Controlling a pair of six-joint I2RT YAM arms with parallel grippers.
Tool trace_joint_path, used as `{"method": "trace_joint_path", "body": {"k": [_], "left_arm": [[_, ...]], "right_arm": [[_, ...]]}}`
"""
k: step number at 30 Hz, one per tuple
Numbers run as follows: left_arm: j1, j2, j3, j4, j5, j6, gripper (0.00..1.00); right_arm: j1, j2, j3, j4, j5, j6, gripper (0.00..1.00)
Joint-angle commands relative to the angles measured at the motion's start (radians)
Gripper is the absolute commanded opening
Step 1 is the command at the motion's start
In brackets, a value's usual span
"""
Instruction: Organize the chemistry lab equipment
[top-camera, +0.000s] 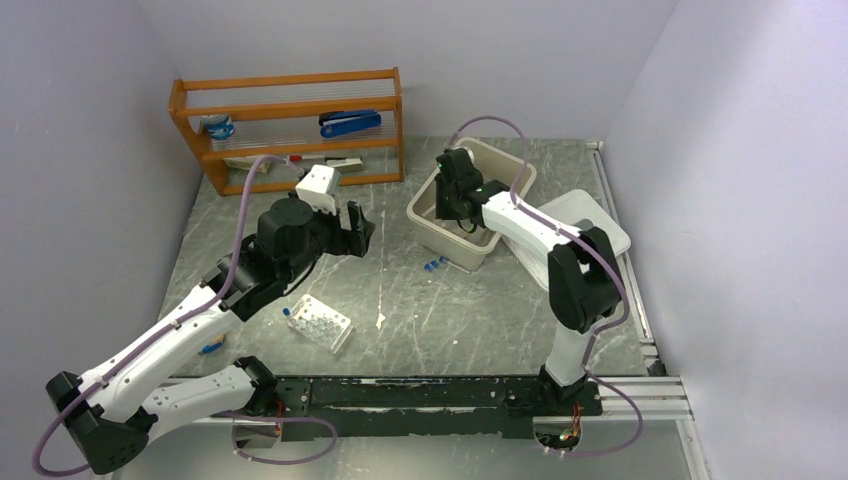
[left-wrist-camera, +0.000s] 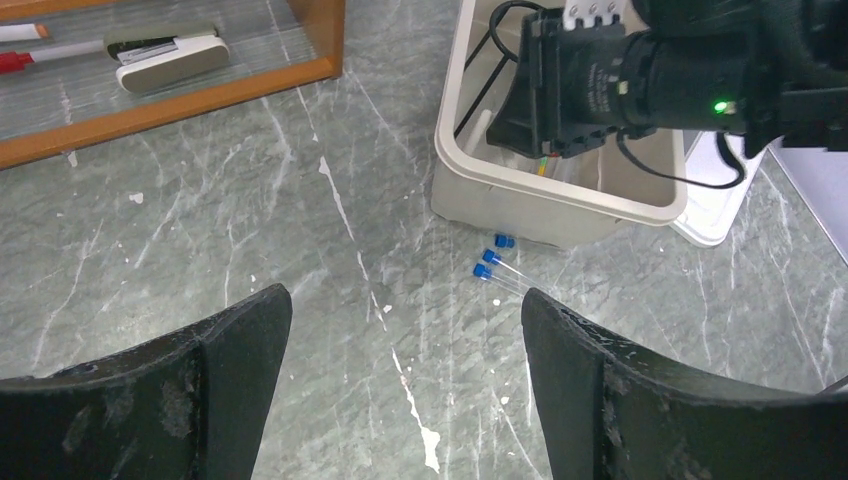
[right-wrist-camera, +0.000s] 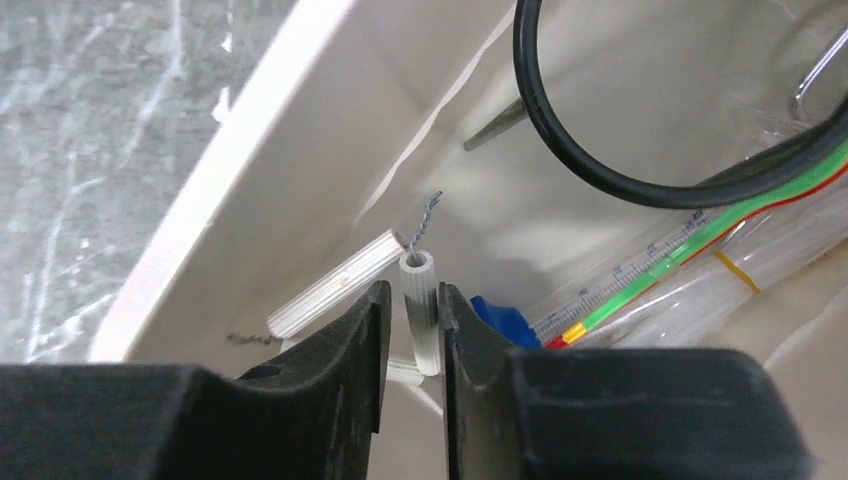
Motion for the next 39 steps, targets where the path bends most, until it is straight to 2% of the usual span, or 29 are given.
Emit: {"method": "trace_joint_path", "body": {"k": [1,7,11,16,20,23,26,32,39], "left_arm": [[0.004,0.003,-0.010,0.043,0.020,-0.010,0.89],[0.004,0.002,-0.010,0.054,0.008,-0.006,0.89],[0.004,0.003,0.000,0.051,-0.005,0.004,0.89],[0.004,-0.007,0.008,0.047,-0.022,0.013,0.89],[0.005,-0.024,0.017,0.042,-0.068,0.029,0.89],[0.005,-0.044,0.035,0.033,-0.132,0.047,0.89],[0.004,-0.068,0.057,0.020,-0.208,0.058,0.90],[0.004,-0.122,0.019,0.007,-0.365,-0.045,0.93],[0.004,-0.147,0.004,-0.013,-0.398,-0.070,0.94]], "right_arm": [[0.000,-0.092,0.013,-0.030,-0.038,0.013,0.29],[0.003,-0.168,0.006,-0.075,-0.054,-0.008,0.43],[0.028,-0.221,0.009,-0.101,-0.063,-0.028,0.46],[0.122,-0.309,-0.024,-0.113,-0.049,-0.091,0.43],[0.250,-0.335,-0.101,-0.119,0.027,-0.145,0.31],[0.312,-0.313,-0.155,-0.134,0.074,-0.151,0.32],[0.344,-0.268,-0.186,-0.157,0.131,-0.128,0.39],[0.345,-0.185,-0.210,-0.138,0.210,-0.090,0.42],[0.345,-0.057,-0.182,-0.120,0.193,-0.127,0.46]]}}
